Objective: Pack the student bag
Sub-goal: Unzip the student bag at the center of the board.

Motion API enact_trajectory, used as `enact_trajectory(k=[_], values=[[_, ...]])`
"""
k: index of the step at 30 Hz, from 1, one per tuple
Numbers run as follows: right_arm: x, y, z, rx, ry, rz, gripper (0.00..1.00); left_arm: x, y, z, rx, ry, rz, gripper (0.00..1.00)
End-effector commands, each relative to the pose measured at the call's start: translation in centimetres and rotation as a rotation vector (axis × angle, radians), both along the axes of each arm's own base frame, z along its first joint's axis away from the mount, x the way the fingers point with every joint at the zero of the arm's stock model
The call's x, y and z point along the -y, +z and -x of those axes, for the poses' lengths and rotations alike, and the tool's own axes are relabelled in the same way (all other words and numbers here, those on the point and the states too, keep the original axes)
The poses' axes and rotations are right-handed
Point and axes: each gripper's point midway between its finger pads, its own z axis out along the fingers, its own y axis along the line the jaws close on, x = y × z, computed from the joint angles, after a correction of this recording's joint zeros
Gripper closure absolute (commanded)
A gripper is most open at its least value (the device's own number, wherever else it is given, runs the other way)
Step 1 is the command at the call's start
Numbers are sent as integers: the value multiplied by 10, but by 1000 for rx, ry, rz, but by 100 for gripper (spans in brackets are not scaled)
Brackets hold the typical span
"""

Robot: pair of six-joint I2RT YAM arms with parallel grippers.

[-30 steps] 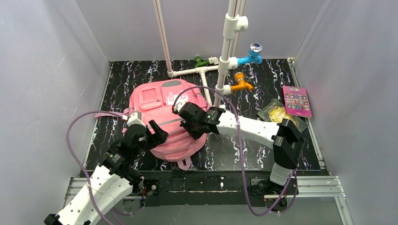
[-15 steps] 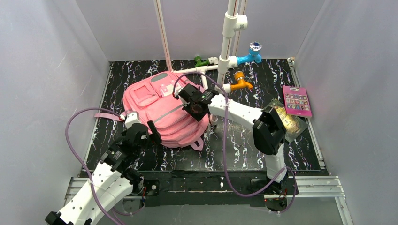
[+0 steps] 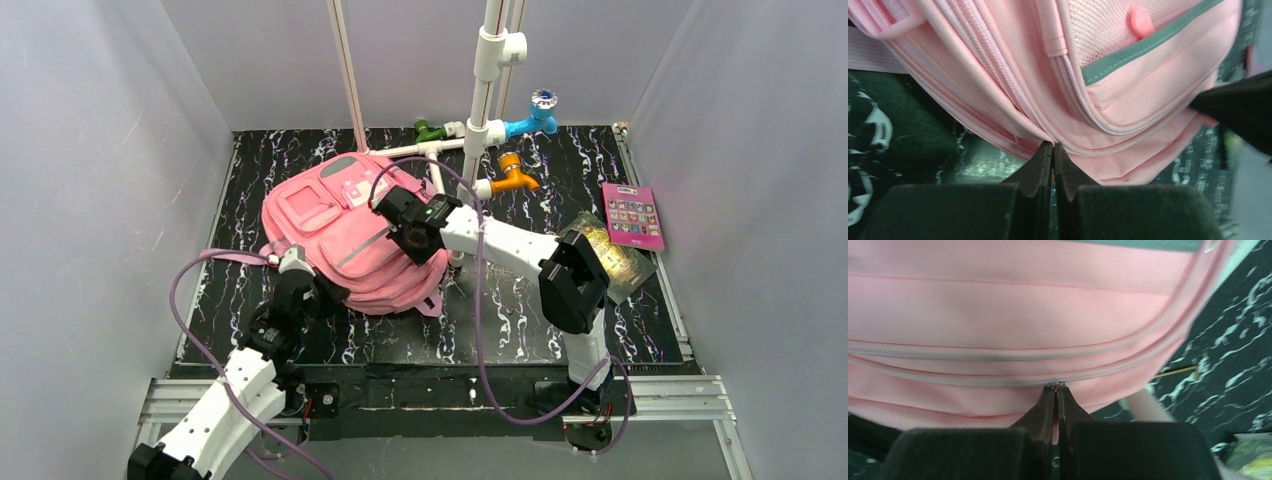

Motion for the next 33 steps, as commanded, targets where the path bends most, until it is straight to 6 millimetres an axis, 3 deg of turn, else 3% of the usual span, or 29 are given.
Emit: enact_trajectory(k=[1,3,5,7,8,13,16,17,18,22,27,31,33], values=[[-62,29,57,-34,-70,-188,99,43,30,1,89,-54,340,100],[-89,22,93,-95,-64,-258,99,40,34,0,126,-21,366,100],[-130,26,131,-169,3,-393,99,38,41,0,164,-15,367,100],[-151,31,148,-210,50,-481,99,37,47,0,178,-21,364,100],[-154,32,145,-206,47,-494,99,36,45,4,157,-25,351,100],[-133,43,107,-118,5,-452,99,20,35,22,41,17,256,100],[-116,40,100,-80,-2,-417,99,-7,26,32,-38,131,150,46],[-110,38,100,-77,-7,-406,99,-16,21,38,-81,156,104,33],[-104,34,100,-79,-12,-394,99,-22,20,43,-112,146,48,27],[-88,27,107,-95,-21,-384,99,-44,38,43,-231,145,-142,21],[-78,23,113,-110,-30,-391,99,-66,63,-2,-175,195,-173,20],[-76,30,113,-102,-30,-401,99,-98,60,-28,-201,314,-116,32],[-77,33,113,-96,-22,-403,99,-102,57,-37,-183,314,-123,36]])
